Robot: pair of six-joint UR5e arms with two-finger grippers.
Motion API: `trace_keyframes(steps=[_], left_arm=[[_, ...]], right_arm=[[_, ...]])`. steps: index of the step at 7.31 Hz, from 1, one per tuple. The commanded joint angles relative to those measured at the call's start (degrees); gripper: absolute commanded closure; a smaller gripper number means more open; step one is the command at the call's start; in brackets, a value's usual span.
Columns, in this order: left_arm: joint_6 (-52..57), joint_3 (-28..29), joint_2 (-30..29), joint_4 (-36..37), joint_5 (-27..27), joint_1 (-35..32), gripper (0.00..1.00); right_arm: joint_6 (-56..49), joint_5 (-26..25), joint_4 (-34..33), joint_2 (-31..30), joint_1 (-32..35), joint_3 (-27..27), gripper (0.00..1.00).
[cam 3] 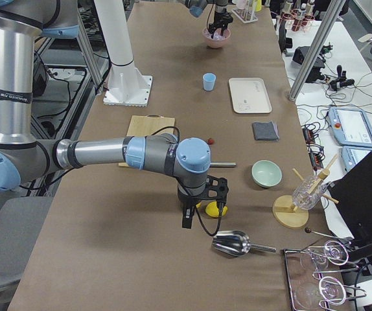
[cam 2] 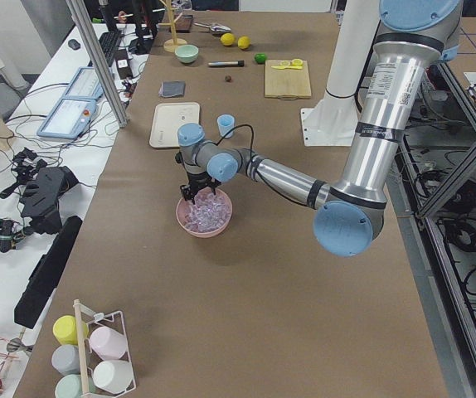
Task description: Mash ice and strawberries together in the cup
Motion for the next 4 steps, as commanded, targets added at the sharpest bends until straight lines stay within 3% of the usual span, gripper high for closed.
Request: trace_keyframes(steps=[1,4], left_arm=[[-0.1,0.0,0.0,0.0,-0.1,1.0,0.17],[0.0,1.2,-0.5,-0.3,-0.1,1.6,0.23]], right_arm=[[0.0,-0.2,0.0,-0.4,1.1,0.2,0.00],[0.0,-0.2,0.0,-0.8,1.8,0.3,0.00]])
